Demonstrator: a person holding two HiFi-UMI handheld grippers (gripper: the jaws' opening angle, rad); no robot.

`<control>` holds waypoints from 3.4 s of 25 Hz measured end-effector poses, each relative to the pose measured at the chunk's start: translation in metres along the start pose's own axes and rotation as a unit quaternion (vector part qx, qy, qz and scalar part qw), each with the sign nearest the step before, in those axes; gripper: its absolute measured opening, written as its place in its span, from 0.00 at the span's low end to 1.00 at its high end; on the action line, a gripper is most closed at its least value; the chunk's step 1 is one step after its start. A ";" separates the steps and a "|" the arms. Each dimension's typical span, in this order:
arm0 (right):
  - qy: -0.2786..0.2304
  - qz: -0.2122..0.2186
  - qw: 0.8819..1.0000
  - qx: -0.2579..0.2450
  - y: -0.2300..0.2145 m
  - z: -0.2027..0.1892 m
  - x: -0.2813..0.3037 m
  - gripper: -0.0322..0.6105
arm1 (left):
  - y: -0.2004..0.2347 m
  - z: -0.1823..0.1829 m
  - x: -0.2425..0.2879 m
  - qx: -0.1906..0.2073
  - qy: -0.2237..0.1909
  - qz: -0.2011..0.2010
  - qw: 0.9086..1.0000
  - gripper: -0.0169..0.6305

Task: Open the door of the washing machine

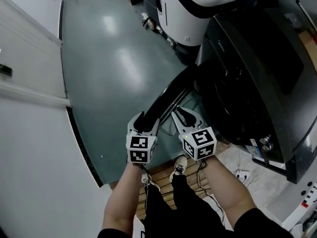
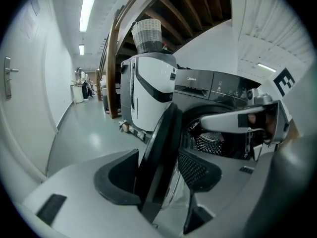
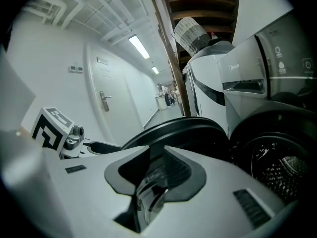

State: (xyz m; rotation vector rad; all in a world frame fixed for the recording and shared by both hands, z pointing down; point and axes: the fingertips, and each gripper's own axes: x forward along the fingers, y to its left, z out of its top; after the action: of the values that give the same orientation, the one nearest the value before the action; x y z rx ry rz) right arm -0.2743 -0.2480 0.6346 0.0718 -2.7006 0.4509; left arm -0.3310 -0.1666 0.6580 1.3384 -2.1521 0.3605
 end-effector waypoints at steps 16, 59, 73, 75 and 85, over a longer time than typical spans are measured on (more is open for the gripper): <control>-0.024 -0.013 1.000 0.000 0.000 0.016 -0.041 0.13 | -0.006 0.016 -0.040 -0.003 -0.010 0.039 0.999 0.41; -0.184 -0.351 0.918 0.033 0.245 -0.010 -0.381 0.08 | -0.113 -0.002 -0.367 0.140 -0.124 -0.333 0.924 0.05; -0.163 -0.371 0.913 0.047 0.271 -0.052 -0.401 0.08 | -0.135 -0.047 -0.383 0.139 -0.096 -0.361 0.917 0.05; -0.164 -0.370 0.913 0.047 0.271 -0.053 -0.400 0.08 | -0.137 -0.046 -0.383 0.141 -0.099 -0.362 0.916 0.05; -0.162 -0.359 0.918 0.043 0.282 -0.046 -0.390 0.08 | -0.129 -0.035 -0.390 0.145 -0.108 -0.358 0.916 0.05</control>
State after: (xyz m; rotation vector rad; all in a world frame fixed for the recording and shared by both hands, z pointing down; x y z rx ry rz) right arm 0.0691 0.0276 0.4360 1.2089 -2.6961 0.3380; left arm -0.0747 0.0761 0.4440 2.3061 -1.6364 0.2400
